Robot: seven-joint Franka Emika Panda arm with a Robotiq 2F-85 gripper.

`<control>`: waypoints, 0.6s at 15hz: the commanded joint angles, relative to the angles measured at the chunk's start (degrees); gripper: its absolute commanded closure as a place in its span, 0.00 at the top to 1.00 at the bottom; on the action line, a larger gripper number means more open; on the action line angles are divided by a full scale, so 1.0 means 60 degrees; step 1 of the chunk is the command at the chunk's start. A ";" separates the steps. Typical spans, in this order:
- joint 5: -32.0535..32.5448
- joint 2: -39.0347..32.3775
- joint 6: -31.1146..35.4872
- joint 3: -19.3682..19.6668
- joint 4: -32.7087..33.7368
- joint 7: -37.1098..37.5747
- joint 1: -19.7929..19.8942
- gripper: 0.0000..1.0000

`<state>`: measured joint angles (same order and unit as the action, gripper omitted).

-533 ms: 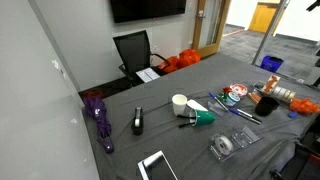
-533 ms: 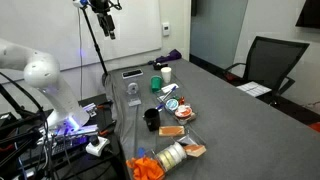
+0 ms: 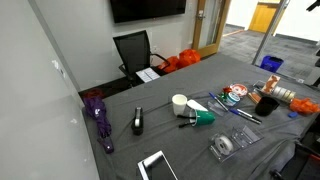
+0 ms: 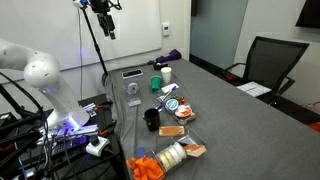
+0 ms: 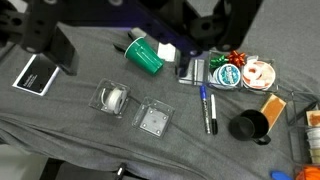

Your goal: Pour the tongs out of the green cup.

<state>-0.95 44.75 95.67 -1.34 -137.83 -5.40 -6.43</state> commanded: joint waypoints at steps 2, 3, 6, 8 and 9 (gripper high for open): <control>-0.0032 -0.0007 -0.0014 -0.0044 0.0017 -0.0032 0.0063 1.00; -0.0032 -0.0007 -0.0014 -0.0044 0.0017 -0.0031 0.0063 1.00; -0.0032 -0.0007 -0.0014 -0.0044 0.0017 -0.0031 0.0063 1.00; -0.0032 -0.0007 -0.0014 -0.0044 0.0017 -0.0031 0.0063 1.00; -0.0040 -0.0153 -0.0008 -0.0147 0.0093 0.0117 0.0072 1.00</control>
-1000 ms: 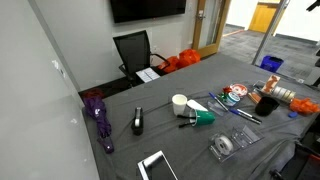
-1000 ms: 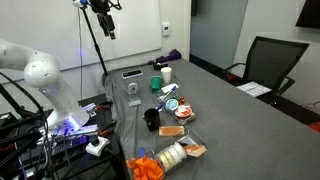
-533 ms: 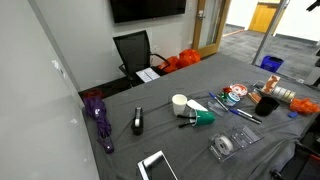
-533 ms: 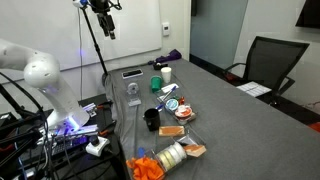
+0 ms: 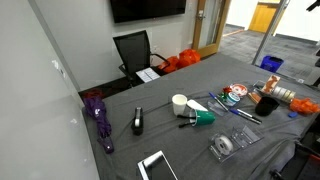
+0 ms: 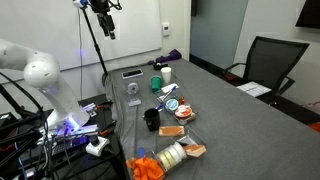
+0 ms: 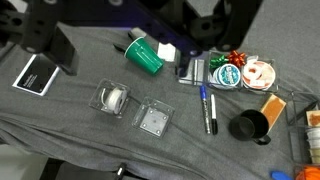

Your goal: Pour the tongs out of the green cup.

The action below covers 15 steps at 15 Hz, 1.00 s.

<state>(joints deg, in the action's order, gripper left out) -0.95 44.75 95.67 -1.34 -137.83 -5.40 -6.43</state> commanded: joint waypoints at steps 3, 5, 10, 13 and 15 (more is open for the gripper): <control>-0.0082 -0.0651 0.0549 -0.0540 0.0055 0.0883 0.0147 1.00; -0.0080 -0.1103 0.0839 -0.0850 0.0177 0.1541 0.0183 1.00; -0.0063 -0.2717 0.1734 -0.1558 0.0678 0.3333 0.0242 1.00; 0.0146 -0.3707 0.2071 -0.1837 0.1142 0.4458 0.0320 1.00; 0.0346 -0.4367 0.2035 -0.1950 0.1577 0.5132 0.0367 1.00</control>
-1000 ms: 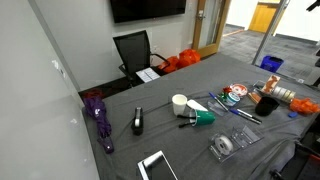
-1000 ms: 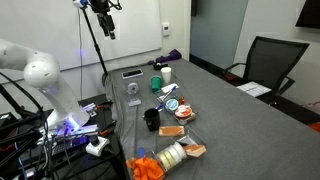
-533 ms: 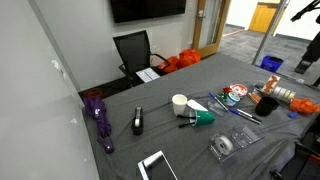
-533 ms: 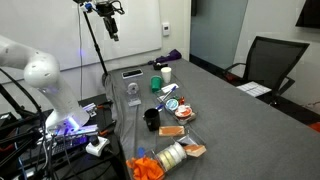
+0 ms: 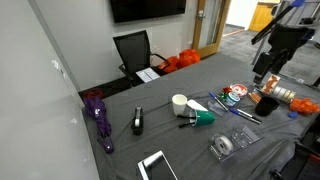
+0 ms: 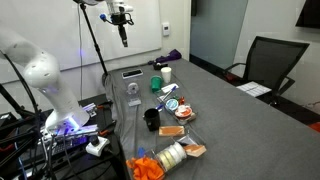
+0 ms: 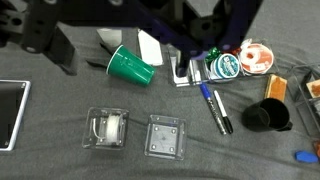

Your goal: Pour the tongs out of the green cup.

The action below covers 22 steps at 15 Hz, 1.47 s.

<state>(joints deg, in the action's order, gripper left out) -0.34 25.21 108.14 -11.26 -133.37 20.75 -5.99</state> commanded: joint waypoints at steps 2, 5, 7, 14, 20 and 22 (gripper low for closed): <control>0.0472 -0.1699 -0.0146 -0.0339 0.1259 0.1411 0.0313 1.00; 0.0861 -0.2391 -0.0274 -0.0260 0.1789 0.2126 0.0274 1.00; 0.1089 -0.2761 -0.0301 -0.0175 0.2049 0.2454 0.0217 1.00; 0.1230 -0.3733 -0.0230 0.0100 0.2807 0.3101 0.0077 1.00; 0.1141 -0.3939 -0.0043 0.0267 0.2924 0.3595 -0.0030 1.00; 0.1136 -0.4086 -0.0043 0.0303 0.3078 0.3840 -0.0040 1.00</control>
<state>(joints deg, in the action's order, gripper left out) 6.48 0.70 107.99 -10.29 -114.98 43.81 -5.37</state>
